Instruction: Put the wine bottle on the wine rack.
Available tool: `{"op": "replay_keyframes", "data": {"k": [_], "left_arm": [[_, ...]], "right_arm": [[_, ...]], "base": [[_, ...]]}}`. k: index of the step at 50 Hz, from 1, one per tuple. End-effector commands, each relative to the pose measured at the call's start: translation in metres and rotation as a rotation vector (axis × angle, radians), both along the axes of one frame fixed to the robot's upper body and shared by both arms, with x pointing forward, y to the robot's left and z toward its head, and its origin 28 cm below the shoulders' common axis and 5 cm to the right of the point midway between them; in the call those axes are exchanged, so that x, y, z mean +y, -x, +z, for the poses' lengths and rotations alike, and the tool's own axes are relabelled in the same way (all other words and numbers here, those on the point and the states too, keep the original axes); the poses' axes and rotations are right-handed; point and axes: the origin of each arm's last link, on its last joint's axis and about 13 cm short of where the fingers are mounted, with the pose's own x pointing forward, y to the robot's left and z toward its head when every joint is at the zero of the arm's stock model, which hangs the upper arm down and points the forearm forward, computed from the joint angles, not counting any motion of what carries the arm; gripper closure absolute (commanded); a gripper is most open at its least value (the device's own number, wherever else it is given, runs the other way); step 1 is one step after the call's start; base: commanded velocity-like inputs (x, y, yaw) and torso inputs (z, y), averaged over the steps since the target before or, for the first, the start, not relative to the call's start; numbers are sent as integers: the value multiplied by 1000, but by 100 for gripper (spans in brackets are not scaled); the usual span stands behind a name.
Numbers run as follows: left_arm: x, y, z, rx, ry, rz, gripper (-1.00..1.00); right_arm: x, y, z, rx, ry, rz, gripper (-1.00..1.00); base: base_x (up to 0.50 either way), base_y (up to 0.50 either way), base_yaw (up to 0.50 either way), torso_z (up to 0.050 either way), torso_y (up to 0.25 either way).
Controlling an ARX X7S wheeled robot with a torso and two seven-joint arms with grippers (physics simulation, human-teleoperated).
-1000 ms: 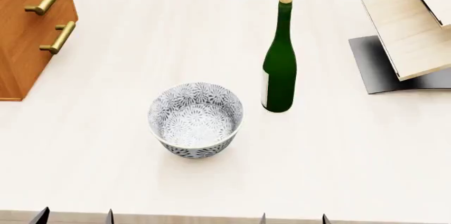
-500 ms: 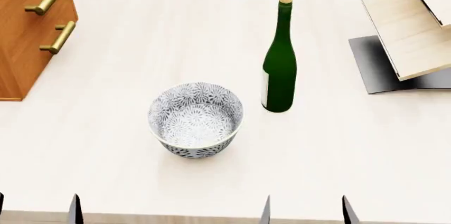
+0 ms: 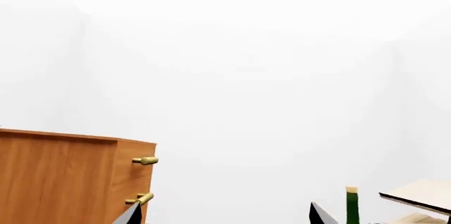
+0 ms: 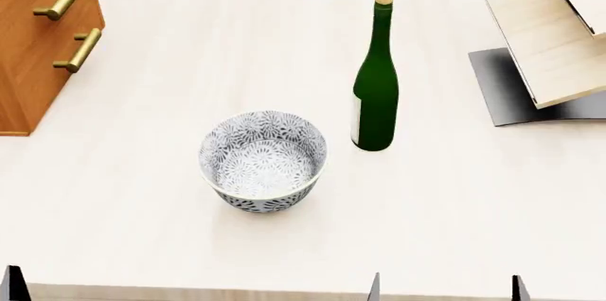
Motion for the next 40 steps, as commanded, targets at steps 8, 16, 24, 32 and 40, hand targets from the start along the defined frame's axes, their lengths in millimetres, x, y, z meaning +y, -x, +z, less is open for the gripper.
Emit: {"op": "replay_keyframes", "data": {"k": [8, 16, 24, 32, 40], "left_arm": [[1, 15, 7, -164, 23, 12, -100], [2, 14, 7, -154, 34, 5, -100], [2, 14, 7, -149, 32, 9, -100], [0, 13, 6, -145, 21, 7, -100], [0, 14, 6, -147, 17, 9, -100]], "right_arm": [[-1, 11, 6, -125, 7, 6, -100], [-1, 11, 5, -116, 11, 6, -100], [-2, 9, 4, -108, 12, -1, -100], [-1, 8, 2, -103, 16, -3, -100], [-1, 8, 2, -97, 15, -9, -100]], "base": [[0, 0, 0, 0, 0], [160, 0, 0, 0, 0], [295, 0, 0, 0, 0], [287, 0, 0, 0, 0], [275, 0, 0, 0, 0]]}}
